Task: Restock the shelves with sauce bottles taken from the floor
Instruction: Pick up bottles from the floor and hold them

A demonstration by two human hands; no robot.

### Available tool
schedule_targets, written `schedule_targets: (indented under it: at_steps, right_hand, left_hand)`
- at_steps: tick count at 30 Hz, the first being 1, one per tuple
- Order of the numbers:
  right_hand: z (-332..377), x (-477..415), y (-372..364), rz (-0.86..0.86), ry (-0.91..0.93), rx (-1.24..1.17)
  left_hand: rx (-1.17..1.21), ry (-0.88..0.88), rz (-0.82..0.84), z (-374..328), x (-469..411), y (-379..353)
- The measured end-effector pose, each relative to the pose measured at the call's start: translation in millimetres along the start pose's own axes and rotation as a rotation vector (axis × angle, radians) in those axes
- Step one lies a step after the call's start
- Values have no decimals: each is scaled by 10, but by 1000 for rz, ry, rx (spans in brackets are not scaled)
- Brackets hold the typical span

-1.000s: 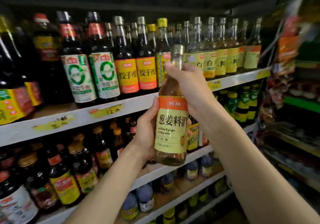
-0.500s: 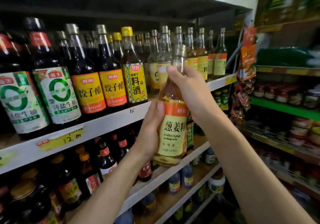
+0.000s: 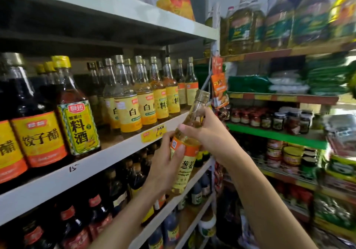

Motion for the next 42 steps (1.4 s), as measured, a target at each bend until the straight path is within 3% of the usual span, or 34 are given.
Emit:
schedule_targets:
  at_steps: [12,22,26,29,35,38,42]
  right_hand:
    - [-639,-700,417,83,-16,-33]
    - [-766,-900,527,79,5,-50]
    - [-767,-977,478,128,11,-55]
    - [-474,-1275,583,114,72,-20]
    - [235,-2140,1033,-170,255,84]
    - [426,-2510,1059,-230,327,108]
    - [416,-2943,847,-160,329,133]
  left_hand:
    - [139,141,-14,679,-451,-681]
    - [104,64,-41,696,-674,-810]
    - [-38,-113,-143,535,-794,-773]
    - [-101,-110,-194,459,-1109,-735]
    - [-333,12,-108,295,-2135,-482]
    - [-577,-24,-239,292,-1986,-243]
    - [-746,3,-235,485,-1524,-89]
Point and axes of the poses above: each hand's wrist, its own x-axis away from the middle knuckle, its own y-axis out of the back of the hand, z = x × y, the point moved 10 cm from there along -x, towards the middle knuckle, and after that the axes turned 4 degrees about -y, right-handed, at the moved point
